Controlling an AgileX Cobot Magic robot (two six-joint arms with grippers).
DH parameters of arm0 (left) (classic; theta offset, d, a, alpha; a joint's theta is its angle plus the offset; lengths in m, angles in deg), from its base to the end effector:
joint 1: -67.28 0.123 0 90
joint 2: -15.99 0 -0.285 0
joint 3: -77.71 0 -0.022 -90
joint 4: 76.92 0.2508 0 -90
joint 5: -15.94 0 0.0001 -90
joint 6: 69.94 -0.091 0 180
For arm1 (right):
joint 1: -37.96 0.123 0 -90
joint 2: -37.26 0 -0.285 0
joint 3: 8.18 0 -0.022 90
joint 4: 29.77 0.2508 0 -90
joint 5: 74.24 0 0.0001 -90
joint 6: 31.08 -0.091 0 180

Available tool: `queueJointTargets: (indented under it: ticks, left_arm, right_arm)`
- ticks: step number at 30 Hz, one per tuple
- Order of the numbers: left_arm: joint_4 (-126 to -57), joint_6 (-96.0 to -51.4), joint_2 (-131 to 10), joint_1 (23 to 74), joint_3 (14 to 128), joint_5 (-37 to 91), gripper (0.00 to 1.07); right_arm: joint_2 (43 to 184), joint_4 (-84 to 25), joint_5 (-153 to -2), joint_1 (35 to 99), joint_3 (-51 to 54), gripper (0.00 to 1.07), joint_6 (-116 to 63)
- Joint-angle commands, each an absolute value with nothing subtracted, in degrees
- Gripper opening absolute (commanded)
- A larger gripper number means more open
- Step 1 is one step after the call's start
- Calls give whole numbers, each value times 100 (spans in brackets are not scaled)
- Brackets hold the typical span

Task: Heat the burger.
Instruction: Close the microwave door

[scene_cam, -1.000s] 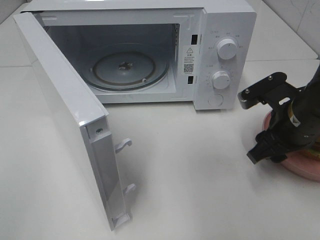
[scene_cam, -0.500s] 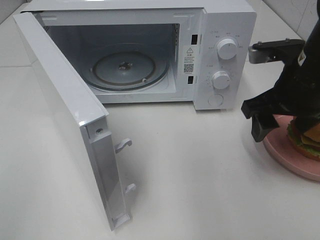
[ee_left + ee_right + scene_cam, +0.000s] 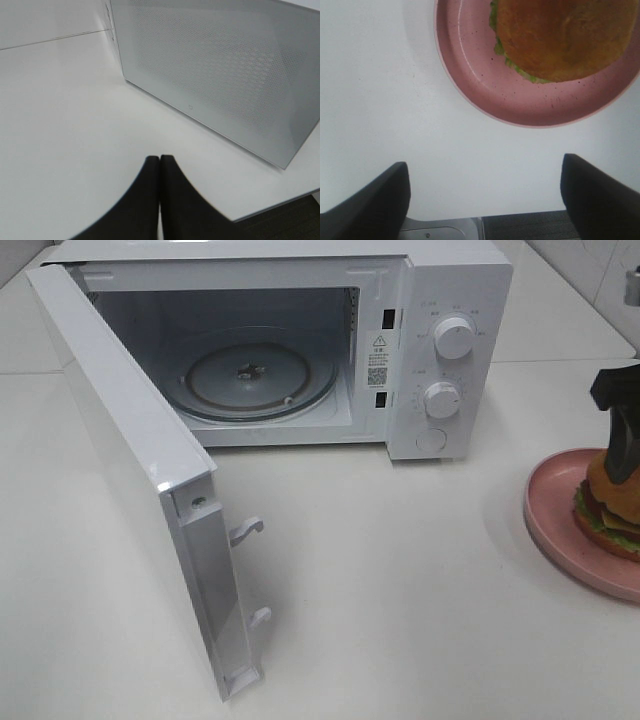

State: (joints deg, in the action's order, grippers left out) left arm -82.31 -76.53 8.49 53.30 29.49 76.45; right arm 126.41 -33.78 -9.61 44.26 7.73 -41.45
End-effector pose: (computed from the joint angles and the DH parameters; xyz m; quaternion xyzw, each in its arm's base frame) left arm -0.0079 -0.0057 0.2796 0.1534 0.8342 -0.0809 0.5235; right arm 0.2590 0.0228 0.2747 0.0233 0.9951 -0.0195 0.0936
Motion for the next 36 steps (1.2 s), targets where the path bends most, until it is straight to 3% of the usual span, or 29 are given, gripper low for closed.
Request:
queueJointTargets:
  ticks: [1, 7, 20, 36]
  left_arm:
    - [-8248, -7630, 963, 5353, 2943, 7565, 0]
    - [-8248, -7630, 963, 5353, 2943, 7565, 0]
    - [-8248, -7630, 963, 5353, 2943, 7565, 0]
    - [-8248, -7624, 958, 5353, 2943, 7565, 0]
  right_arm:
    - [12154, -3333, -657, 4392, 750, 76, -4174]
    - [11266, -3333, -548, 4392, 1094, 74, -4168]
    - [8562, -3350, -526, 4392, 3042, 69, -4025]
    - [5995, -3132, -1574, 4392, 3965, 69, -3675]
